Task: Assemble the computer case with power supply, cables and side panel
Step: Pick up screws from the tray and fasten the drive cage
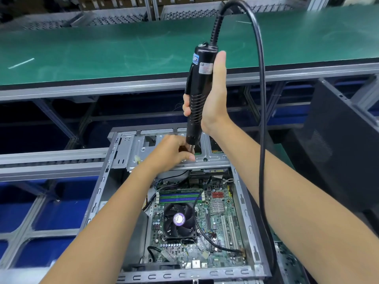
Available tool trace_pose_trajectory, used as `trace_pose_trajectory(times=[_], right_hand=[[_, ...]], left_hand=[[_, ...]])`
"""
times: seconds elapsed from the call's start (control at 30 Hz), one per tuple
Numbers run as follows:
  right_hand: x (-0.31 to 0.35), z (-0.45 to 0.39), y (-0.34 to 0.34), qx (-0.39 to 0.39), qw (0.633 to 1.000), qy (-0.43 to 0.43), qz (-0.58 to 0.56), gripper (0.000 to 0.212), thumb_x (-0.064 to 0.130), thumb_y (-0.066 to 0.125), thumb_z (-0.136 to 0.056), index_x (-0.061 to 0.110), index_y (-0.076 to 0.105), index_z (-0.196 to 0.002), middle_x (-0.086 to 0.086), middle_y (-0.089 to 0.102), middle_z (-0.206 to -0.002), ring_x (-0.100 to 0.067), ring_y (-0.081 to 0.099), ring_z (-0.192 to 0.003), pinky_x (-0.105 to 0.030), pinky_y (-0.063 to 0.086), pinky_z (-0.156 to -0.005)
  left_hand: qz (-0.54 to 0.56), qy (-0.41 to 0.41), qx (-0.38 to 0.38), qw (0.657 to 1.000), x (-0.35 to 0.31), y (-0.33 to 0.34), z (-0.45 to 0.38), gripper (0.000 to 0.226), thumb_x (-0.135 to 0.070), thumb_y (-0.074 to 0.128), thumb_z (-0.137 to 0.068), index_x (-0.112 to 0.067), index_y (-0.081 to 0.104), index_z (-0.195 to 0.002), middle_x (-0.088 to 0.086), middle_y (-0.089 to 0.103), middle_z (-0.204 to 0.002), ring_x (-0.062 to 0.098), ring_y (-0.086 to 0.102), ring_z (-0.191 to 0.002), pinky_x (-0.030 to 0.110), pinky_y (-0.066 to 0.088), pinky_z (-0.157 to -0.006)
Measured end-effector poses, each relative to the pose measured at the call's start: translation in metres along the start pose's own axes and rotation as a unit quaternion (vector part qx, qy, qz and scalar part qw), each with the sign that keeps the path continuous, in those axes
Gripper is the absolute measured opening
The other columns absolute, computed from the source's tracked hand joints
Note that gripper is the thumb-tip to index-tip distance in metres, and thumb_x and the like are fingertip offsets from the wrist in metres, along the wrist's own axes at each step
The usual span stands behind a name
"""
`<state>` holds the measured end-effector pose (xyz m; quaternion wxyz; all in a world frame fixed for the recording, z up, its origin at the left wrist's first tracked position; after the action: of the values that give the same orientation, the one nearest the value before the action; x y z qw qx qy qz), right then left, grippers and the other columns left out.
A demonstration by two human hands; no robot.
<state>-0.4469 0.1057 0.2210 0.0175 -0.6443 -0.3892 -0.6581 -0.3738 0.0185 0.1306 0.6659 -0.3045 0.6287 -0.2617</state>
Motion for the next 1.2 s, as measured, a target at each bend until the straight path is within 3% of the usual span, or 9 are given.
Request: trace_pose_trajectory(times=[0.1,0.23,0.3,0.37,0.5,0.67,0.97,1.07,1.2], right_hand=[[-0.004,0.000,0.002,0.010,0.999,0.000,0.050,0.062,0.078,0.051,-0.071,0.016,0.048,-0.063,-0.007,0.044,-0.056,-0.021,0.040,-0.046,-0.029,0.037,-0.044],[-0.007,-0.001,0.002,0.019,0.992,-0.032,0.120,0.038,0.047,0.073,-0.077,0.021,0.052,-0.059,-0.007,0.046,-0.053,-0.021,0.042,-0.042,-0.028,0.039,-0.045],[-0.009,-0.001,0.005,0.034,0.988,-0.042,0.148,0.031,0.032,0.074,-0.080,0.016,0.054,-0.061,-0.007,0.046,-0.052,-0.021,0.041,-0.040,-0.027,0.040,-0.045],[-0.011,-0.001,0.006,0.042,0.985,-0.044,0.162,0.031,0.026,0.073,-0.080,0.012,0.051,-0.063,-0.007,0.046,-0.051,-0.022,0.041,-0.040,-0.027,0.040,-0.045],[-0.015,0.000,0.006,0.056,0.984,-0.041,0.165,0.030,0.022,0.072,-0.080,0.016,0.051,-0.060,-0.005,0.047,-0.049,-0.021,0.042,-0.039,-0.027,0.040,-0.045],[-0.018,0.001,0.005,0.062,0.984,-0.039,0.163,0.030,0.021,0.071,-0.081,0.016,0.051,-0.060,-0.004,0.048,-0.048,-0.020,0.042,-0.038,-0.026,0.041,-0.044],[-0.019,0.003,0.006,0.068,0.983,-0.046,0.165,0.032,0.019,0.070,-0.084,0.017,0.053,-0.058,-0.005,0.047,-0.049,-0.021,0.041,-0.039,-0.027,0.040,-0.044],[-0.020,0.006,0.011,0.085,0.977,-0.053,0.188,0.036,0.018,0.071,-0.083,-0.001,0.049,-0.062,-0.011,0.045,-0.050,-0.023,0.042,-0.040,-0.028,0.039,-0.045],[-0.023,0.010,0.021,0.110,0.967,-0.064,0.220,0.035,0.016,0.071,-0.085,0.001,0.049,-0.062,-0.011,0.043,-0.050,-0.023,0.043,-0.040,-0.029,0.038,-0.044]], left_hand=[[-0.007,-0.005,0.032,0.999,0.005,-0.001,-0.001,0.008,-0.010,0.077,-0.078,-0.010,0.070,-0.082,-0.003,0.069,-0.079,0.011,0.063,-0.075,0.021,0.047,-0.070],[-0.004,0.003,0.036,0.999,0.006,-0.003,-0.001,0.003,-0.009,0.074,-0.082,-0.009,0.071,-0.083,-0.005,0.069,-0.077,0.003,0.061,-0.069,0.017,0.049,-0.067],[-0.003,0.002,0.029,1.000,0.007,-0.003,-0.001,0.002,-0.008,0.073,-0.082,-0.008,0.071,-0.082,-0.008,0.067,-0.073,-0.001,0.057,-0.063,0.014,0.046,-0.063],[-0.002,-0.001,0.026,1.000,0.007,-0.002,-0.002,0.003,-0.005,0.072,-0.083,-0.008,0.072,-0.081,-0.004,0.069,-0.076,0.005,0.059,-0.068,0.018,0.046,-0.065],[-0.008,0.000,0.018,1.000,0.008,0.002,-0.002,0.005,-0.004,0.072,-0.083,-0.008,0.072,-0.080,-0.003,0.068,-0.081,0.018,0.062,-0.078,0.021,0.047,-0.073],[-0.013,0.014,-0.008,1.000,0.010,0.005,-0.003,0.007,-0.002,0.074,-0.080,-0.009,0.073,-0.078,-0.014,0.059,-0.080,0.000,0.056,-0.075,0.004,0.040,-0.065],[0.047,0.010,-0.005,0.999,0.015,0.005,-0.001,0.009,-0.001,0.074,-0.079,-0.010,0.072,-0.079,-0.014,0.064,-0.079,-0.009,0.059,-0.069,0.005,0.042,-0.065],[0.054,0.004,-0.011,0.998,0.017,0.004,0.000,0.017,-0.004,0.075,-0.079,-0.020,0.071,-0.074,-0.011,0.066,-0.081,-0.002,0.063,-0.073,0.012,0.047,-0.068],[0.066,-0.015,-0.006,0.998,0.021,0.004,0.000,0.021,-0.007,0.074,-0.081,-0.025,0.070,-0.072,-0.002,0.072,-0.086,0.015,0.068,-0.083,0.028,0.054,-0.078]])
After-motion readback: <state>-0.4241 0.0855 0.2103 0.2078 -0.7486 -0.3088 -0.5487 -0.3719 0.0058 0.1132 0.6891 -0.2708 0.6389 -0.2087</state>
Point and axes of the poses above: each hand's wrist, its own z-axis away from the middle knuckle, its own y-axis out of the palm, x = y × z, the point moved 4 cm from there along -z, towards the middle knuckle
